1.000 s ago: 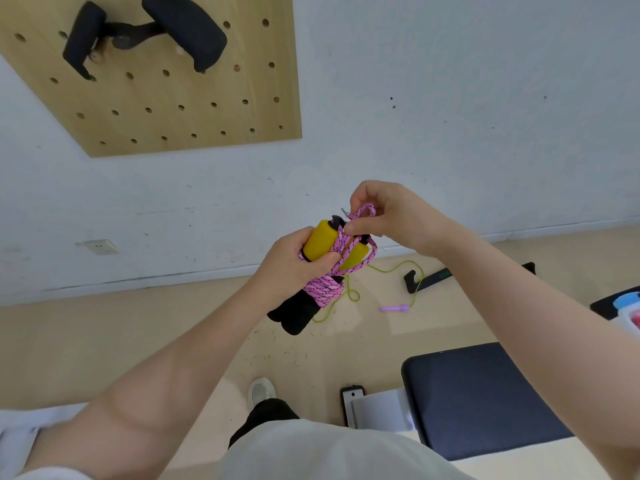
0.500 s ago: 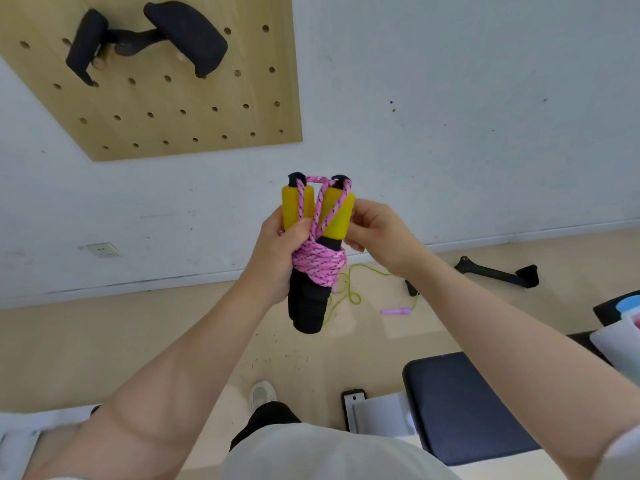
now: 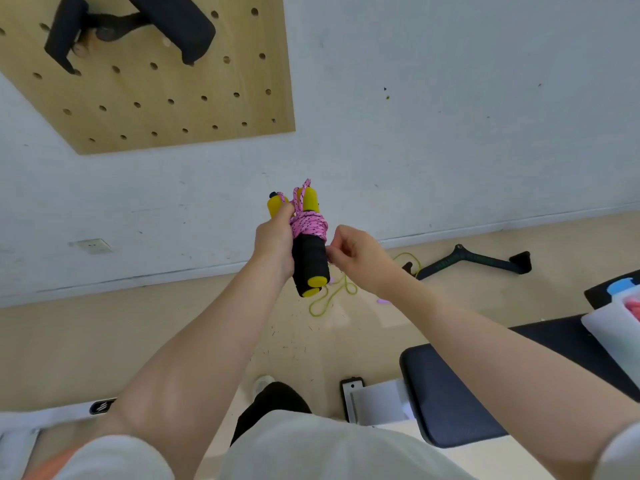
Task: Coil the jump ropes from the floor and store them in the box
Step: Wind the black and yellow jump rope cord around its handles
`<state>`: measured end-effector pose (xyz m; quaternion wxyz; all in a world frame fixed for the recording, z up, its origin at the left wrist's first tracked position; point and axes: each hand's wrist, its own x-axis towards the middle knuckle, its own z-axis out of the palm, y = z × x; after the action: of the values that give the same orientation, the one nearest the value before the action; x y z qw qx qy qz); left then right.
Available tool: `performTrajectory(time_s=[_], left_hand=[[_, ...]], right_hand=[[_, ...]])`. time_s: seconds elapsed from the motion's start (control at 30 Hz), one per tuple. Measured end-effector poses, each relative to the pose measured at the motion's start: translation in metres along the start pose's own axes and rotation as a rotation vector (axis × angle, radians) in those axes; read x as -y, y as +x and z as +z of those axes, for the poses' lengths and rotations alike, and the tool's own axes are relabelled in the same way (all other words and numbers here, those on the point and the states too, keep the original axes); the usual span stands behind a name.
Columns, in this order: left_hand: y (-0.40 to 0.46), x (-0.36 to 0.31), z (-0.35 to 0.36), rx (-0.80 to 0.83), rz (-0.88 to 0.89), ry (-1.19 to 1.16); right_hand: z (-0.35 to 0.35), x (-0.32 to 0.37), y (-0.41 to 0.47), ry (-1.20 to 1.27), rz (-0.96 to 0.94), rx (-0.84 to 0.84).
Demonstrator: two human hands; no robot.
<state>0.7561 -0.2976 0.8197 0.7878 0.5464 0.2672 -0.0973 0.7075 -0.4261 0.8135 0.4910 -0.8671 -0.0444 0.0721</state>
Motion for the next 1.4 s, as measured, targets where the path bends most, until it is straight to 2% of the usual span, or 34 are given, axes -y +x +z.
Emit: performTrajectory(time_s=[0.1, 0.2, 0.37, 0.43, 0.53, 0.63, 0.73, 0.9, 1.0, 1.2, 1.3, 1.4], left_hand=[[0.003, 0.002, 0.006, -0.017, -0.002, 0.027], [0.013, 0.005, 0.008, 0.04, -0.013, 0.119], [0.027, 0.002, 0.009, 0.304, -0.034, 0.144], [0.034, -0.001, 0.014, 0.365, 0.001, 0.275], [0.043, 0.003, 0.032, 0.407, 0.073, 0.493], [0.044, 0.012, 0.056, 0.407, 0.027, 0.562], [0.047, 0.027, 0.084, 0.457, -0.094, 0.521], [0.034, 0.044, 0.126, 0.699, -0.342, 0.46], [0.028, 0.062, 0.154, 0.803, -0.373, 0.452], [-0.001, 0.127, 0.234, 0.981, -0.449, 0.5], [-0.023, 0.177, 0.288, 1.026, -0.45, 0.5], [-0.051, 0.23, 0.345, 0.97, -0.437, 0.51]], right_hand=[[-0.005, 0.0, 0.004, -0.015, 0.032, 0.003], [-0.01, -0.002, 0.007, -0.006, 0.107, 0.037], [-0.019, -0.005, 0.02, 0.107, 0.27, 0.135], [-0.028, -0.006, 0.026, 0.073, 0.339, 0.185], [-0.046, -0.016, 0.035, 0.026, 0.393, 0.052], [-0.06, -0.022, 0.031, 0.286, 0.426, -0.094], [-0.069, -0.032, 0.019, 0.426, 0.445, -0.153], [-0.085, -0.066, 0.002, 0.296, 0.467, -0.247], [-0.105, -0.089, -0.011, 0.35, 0.455, -0.322], [-0.166, -0.163, -0.067, 0.594, 0.558, -0.446], [-0.213, -0.213, -0.094, 0.569, 0.565, -0.486], [-0.268, -0.266, -0.125, 0.502, 0.635, -0.47]])
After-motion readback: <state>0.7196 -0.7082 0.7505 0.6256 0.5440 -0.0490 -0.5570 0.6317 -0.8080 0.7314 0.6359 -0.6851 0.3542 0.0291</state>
